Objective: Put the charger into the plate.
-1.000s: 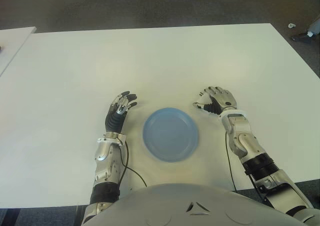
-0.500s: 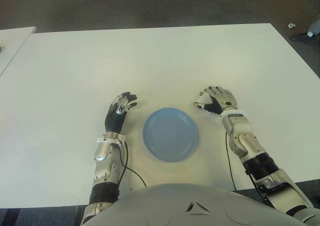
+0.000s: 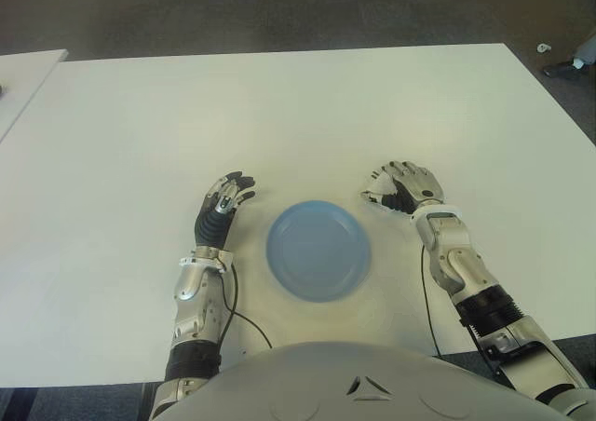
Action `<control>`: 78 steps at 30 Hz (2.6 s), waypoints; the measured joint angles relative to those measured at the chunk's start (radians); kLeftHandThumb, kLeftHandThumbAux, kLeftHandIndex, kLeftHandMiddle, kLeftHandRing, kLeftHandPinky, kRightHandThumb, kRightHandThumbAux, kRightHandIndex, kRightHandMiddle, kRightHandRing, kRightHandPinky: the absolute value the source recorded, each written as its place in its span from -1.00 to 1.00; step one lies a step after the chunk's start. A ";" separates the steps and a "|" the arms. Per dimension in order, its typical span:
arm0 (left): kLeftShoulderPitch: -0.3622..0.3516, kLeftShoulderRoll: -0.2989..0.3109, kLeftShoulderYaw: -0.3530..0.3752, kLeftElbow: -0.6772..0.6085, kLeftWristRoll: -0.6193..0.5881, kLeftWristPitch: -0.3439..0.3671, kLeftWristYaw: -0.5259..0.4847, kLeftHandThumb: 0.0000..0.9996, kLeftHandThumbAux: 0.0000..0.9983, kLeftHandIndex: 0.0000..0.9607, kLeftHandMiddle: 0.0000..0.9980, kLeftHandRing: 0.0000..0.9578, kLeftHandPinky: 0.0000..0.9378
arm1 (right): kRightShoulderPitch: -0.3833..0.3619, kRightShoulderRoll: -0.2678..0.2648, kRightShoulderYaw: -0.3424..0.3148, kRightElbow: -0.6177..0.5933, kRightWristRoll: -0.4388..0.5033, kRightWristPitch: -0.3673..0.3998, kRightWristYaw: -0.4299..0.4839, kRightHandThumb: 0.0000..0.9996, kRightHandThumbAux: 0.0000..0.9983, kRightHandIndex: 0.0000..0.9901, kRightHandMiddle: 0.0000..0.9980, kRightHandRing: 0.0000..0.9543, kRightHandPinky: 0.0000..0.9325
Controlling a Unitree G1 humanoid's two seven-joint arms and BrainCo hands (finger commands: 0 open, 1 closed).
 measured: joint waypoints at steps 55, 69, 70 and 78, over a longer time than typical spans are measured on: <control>0.026 0.000 0.012 -0.042 -0.006 0.047 0.019 -1.00 -0.01 -0.51 -0.40 -0.44 -0.46 | 0.039 -0.044 -0.028 -0.081 0.008 -0.016 0.043 -0.12 -0.53 -1.00 -0.63 -0.39 0.14; 0.027 -0.006 0.027 -0.048 -0.016 0.059 0.019 -1.00 -0.01 -0.50 -0.40 -0.43 -0.46 | 0.025 -0.044 -0.032 -0.075 0.009 -0.020 0.043 0.18 -0.31 -0.55 -0.15 -0.02 0.16; 0.027 -0.006 0.028 -0.048 -0.017 0.059 0.019 -1.00 -0.01 -0.50 -0.40 -0.43 -0.46 | 0.023 -0.044 -0.033 -0.072 0.009 -0.021 0.043 0.23 -0.28 -0.47 -0.06 0.06 0.20; 0.027 -0.010 0.032 -0.049 -0.020 0.060 0.019 -1.00 -0.02 -0.52 -0.43 -0.46 -0.49 | 0.003 -0.043 -0.034 -0.050 0.009 -0.020 0.041 0.61 0.25 -0.23 0.10 0.37 0.42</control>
